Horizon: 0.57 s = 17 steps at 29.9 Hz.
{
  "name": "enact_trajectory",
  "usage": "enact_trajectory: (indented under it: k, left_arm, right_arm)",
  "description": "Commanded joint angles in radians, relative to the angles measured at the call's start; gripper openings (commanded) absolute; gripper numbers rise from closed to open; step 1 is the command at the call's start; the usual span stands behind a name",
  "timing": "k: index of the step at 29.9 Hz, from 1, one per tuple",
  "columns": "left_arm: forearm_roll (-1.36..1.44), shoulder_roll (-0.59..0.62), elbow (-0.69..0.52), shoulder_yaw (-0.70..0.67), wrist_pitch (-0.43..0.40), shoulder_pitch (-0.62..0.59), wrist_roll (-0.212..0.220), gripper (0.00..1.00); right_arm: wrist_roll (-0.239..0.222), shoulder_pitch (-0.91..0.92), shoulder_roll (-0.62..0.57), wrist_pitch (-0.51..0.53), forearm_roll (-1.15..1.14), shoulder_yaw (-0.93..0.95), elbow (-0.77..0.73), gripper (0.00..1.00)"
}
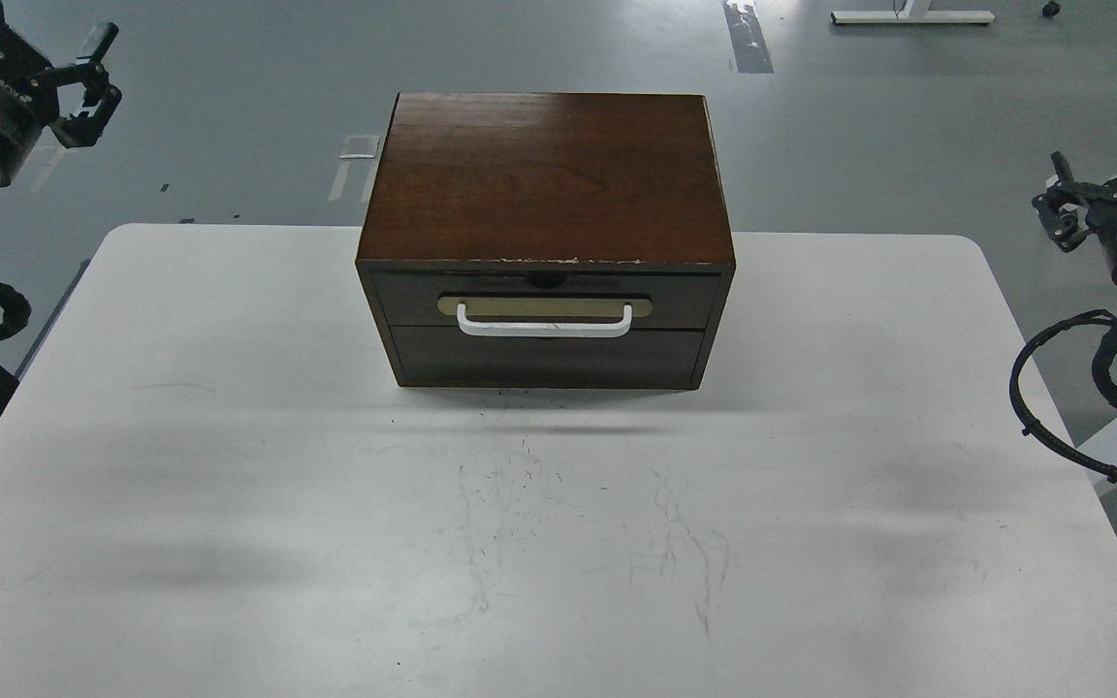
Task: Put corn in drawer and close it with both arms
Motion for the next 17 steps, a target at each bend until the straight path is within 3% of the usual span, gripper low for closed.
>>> enact_trajectory:
  k: [1,6,17]
  left_arm:
    - [-0.054,-0.075,0.120,-0.001,0.000,0.023,-0.004,0.98]
    - [-0.106,-0.195,0.219,-0.024,0.000,0.081,0.001,0.98]
    - [-0.108,-0.201,0.234,-0.133,0.000,0.155,0.025,0.98]
  right_arm:
    - [0.001,-0.001,0.006,0.000,0.000,0.048,0.001,1.00]
    - [0.001,-0.003,0.011,0.000,0.002,0.051,-0.001,1.00]
    - [0.002,-0.001,0.020,0.000,0.000,0.035,-0.004,1.00]
